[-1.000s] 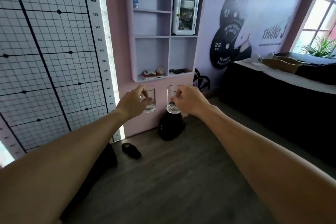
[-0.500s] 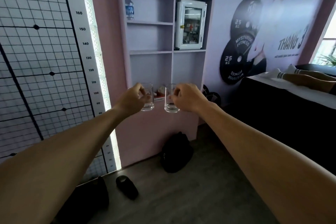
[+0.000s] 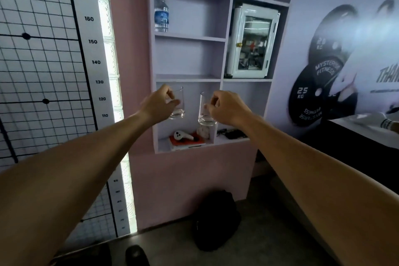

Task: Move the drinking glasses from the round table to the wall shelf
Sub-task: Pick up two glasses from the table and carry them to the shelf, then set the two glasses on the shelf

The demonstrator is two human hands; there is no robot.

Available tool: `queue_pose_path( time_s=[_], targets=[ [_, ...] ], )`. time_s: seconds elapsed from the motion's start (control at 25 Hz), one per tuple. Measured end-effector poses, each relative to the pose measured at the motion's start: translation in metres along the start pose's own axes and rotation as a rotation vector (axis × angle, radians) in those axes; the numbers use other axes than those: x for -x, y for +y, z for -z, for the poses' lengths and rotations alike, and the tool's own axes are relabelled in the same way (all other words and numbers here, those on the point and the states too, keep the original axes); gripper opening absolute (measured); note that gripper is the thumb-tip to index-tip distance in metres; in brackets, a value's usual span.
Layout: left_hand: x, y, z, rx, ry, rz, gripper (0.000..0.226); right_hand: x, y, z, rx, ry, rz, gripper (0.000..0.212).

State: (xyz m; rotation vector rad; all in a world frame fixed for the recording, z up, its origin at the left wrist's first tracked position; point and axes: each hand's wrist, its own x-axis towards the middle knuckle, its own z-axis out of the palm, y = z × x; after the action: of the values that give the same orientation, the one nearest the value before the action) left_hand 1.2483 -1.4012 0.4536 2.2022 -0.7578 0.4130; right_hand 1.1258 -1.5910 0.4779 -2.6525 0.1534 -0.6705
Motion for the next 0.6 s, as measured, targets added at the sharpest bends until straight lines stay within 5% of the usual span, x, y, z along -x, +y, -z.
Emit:
queue_pose_path(
  time_s=[0.6],
  targets=[
    [-0.315,-0.116,-0.041,-0.094,0.039,0.019,0.018,-0.336,0.051,-0.087,-0.1,0.09,0.029,0.021]
  ],
)
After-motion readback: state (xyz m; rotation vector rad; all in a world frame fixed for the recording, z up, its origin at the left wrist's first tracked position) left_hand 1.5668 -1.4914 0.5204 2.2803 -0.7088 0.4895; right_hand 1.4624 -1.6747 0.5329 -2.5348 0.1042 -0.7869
